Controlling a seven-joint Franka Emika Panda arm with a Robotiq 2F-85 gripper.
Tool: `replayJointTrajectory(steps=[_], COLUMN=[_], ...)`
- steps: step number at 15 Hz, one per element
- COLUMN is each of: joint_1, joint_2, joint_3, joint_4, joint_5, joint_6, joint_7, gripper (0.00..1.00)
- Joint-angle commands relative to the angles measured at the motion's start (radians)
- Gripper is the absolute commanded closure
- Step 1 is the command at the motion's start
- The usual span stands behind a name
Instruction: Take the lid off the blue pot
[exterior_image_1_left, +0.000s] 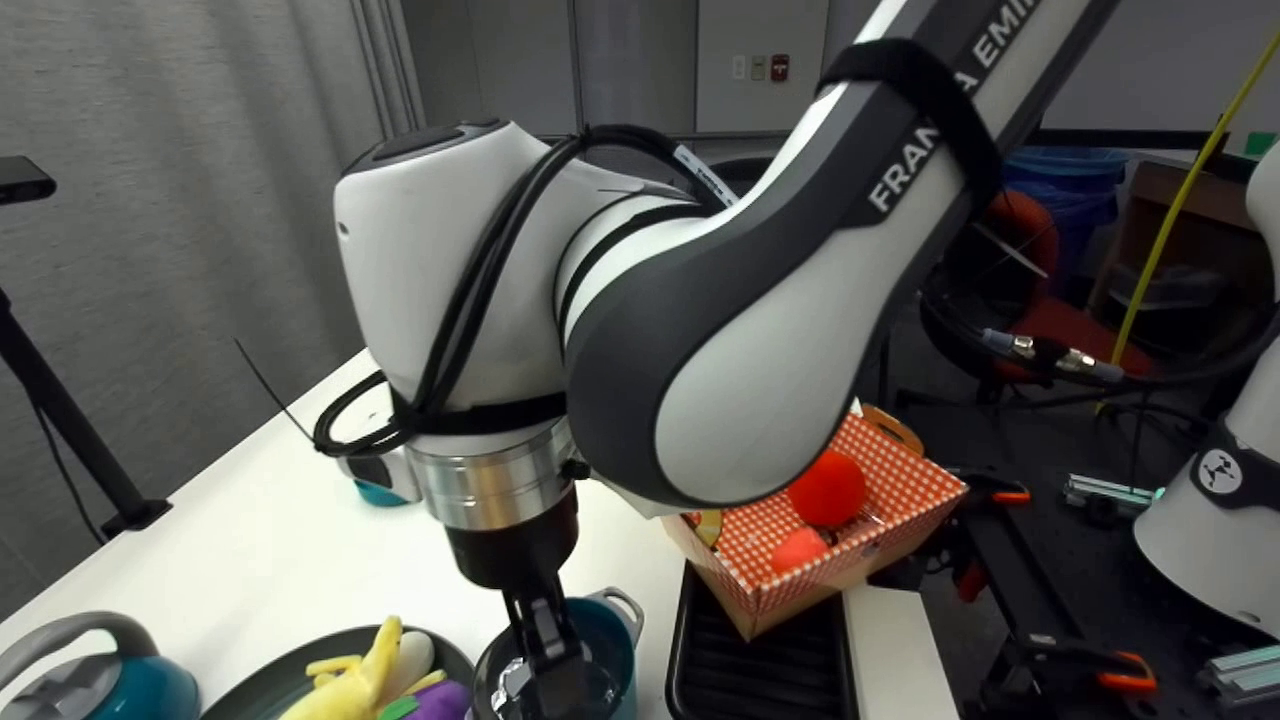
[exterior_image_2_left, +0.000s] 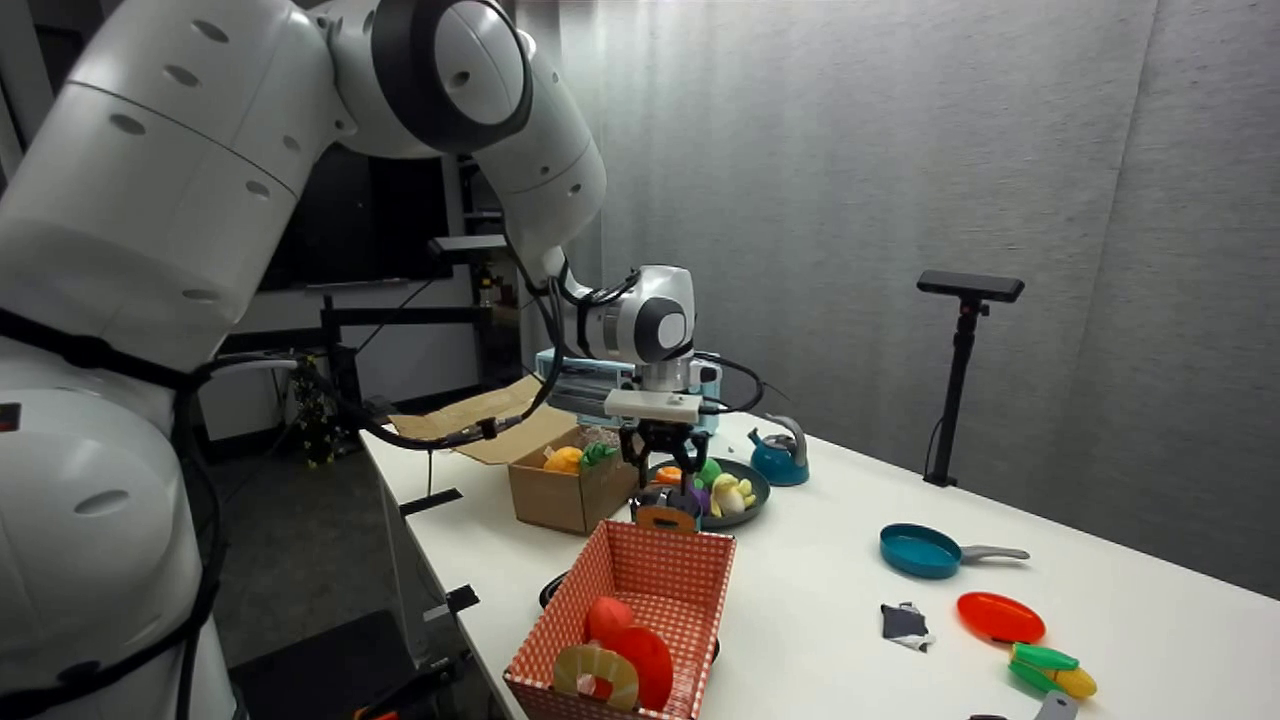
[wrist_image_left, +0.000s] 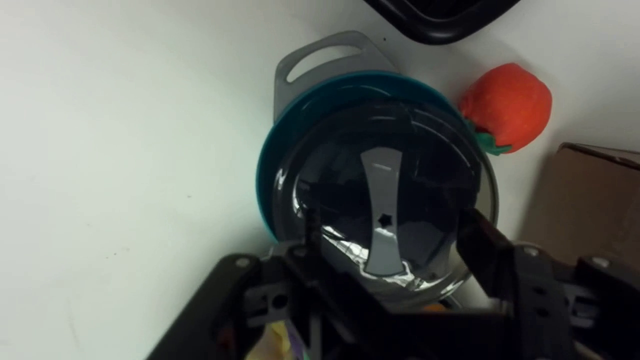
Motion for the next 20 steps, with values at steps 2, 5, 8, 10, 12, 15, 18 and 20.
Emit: replayJointTrajectory(steps=[2, 5, 8, 10, 12, 15, 18, 20], joint_1=[-0.018, -0.034, -0.046, -0.052, -0.05, -0.039, -0.033, -0.026], joint_2=[-0.019, -0.022, -0.032, -0.04, -0.045, -0.055, -0.075, -0.096], joint_3=[0.002, 0.008, 0.005, 0.002, -0.002, -0.025, -0.05, -0.073], joint_4=[-0.042, -0.046, -0.054, -0.06, -0.061, -0.057, -0.058, -0.064], joint_5=[0.031, 0.054, 0.071, 0.079, 0.074, 0.048, 0.028, 0.011], joint_6=[0.052, 0.059, 0.077, 0.095, 0.111, 0.144, 0.189, 0.219], joint_7=[0.011, 0.001, -0.001, 0.003, 0.007, 0.027, 0.05, 0.074], gripper=[0.68, 0.9, 1.0, 0.96, 0.96, 0.96, 0.96, 0.96])
